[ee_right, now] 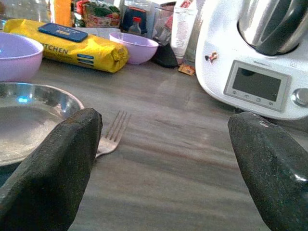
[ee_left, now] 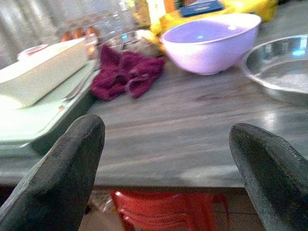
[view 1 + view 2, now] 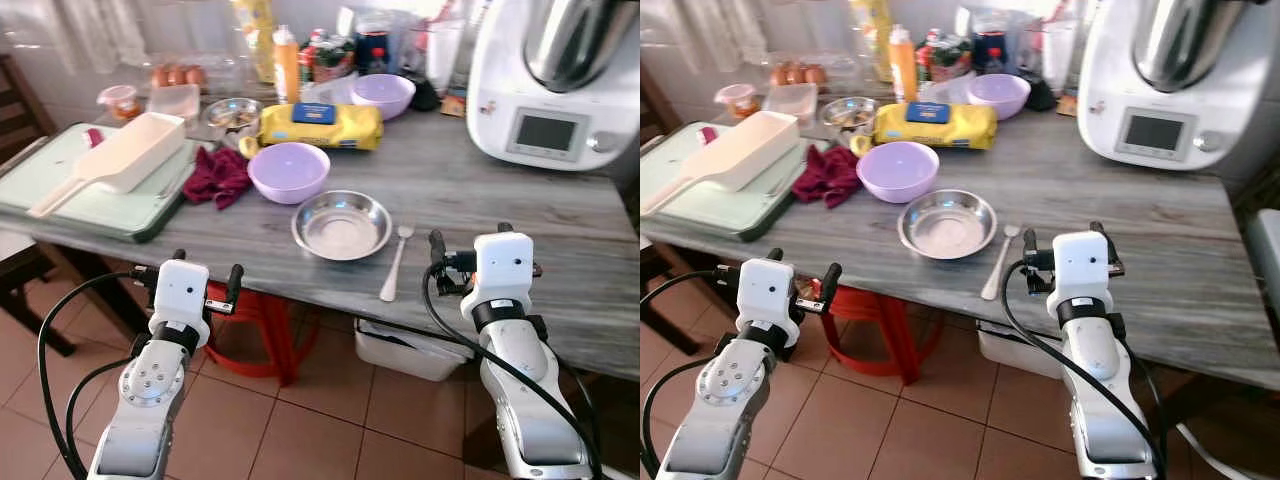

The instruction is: Setting the table

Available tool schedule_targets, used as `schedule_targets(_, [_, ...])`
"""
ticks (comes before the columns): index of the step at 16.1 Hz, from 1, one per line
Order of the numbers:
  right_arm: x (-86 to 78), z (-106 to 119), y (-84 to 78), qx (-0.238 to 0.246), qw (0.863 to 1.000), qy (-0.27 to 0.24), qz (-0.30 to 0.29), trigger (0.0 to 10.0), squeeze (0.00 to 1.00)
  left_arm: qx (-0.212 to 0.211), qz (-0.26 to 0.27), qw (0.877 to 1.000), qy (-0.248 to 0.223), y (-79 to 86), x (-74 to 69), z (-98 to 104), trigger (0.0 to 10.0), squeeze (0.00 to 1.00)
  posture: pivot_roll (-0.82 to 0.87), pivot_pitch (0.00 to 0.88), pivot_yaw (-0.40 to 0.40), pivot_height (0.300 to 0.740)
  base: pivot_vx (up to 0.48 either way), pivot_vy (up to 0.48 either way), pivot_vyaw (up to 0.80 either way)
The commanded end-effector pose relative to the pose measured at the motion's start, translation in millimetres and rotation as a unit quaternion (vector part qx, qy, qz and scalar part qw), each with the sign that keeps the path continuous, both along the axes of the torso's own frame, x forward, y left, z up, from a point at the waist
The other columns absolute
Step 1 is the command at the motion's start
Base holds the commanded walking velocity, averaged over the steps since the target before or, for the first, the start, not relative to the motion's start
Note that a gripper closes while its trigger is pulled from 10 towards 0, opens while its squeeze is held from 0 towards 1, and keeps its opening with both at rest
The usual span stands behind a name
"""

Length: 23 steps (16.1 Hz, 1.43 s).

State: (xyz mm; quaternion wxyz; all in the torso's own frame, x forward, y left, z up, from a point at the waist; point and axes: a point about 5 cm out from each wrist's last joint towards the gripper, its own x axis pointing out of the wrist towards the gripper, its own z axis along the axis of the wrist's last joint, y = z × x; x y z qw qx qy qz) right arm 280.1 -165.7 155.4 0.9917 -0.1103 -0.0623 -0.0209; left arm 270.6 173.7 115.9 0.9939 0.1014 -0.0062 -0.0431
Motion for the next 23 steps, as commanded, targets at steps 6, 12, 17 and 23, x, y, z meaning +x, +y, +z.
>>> schedule_targets(6, [-1.7, -6, 1.6, 0.015, 1.000, 0.006, -0.015, 10.0, 0.00, 0.007, 0.010, 1.000, 0.009, 2.9, 4.8, 2, 10.0, 0.00, -0.06, 0.065, 0.063, 0.740, -0.229, 0.000, -0.18])
schedule_targets(12, [3.4, -4, 1.9, 0.014, 1.000, 0.005, -0.010, 10.0, 0.00, 0.002, 0.017, 1.000, 0.012, 2.5, 5.3, 1, 10.0, 0.00, -0.05, 0.062, 0.053, 0.740, -0.282, 0.000, -0.63])
schedule_targets(17, [5.6, -5, 3.2, 0.015, 1.000, 0.006, -0.006, 10.0, 0.00, 0.002, 0.019, 1.000, 0.010, 2.4, 6.5, 2, 10.0, 0.00, -0.04, 0.060, 0.050, 0.740, -0.275, 0.000, -0.52])
schedule_targets(23, [9.5, -6, 5.9, 0.017, 1.000, 0.006, 0.002, 10.0, 0.00, 0.001, 0.023, 1.000, 0.007, 2.8, 5.5, 2, 10.0, 0.00, -0.02, 0.058, 0.041, 0.740, -0.264, 0.000, -0.08])
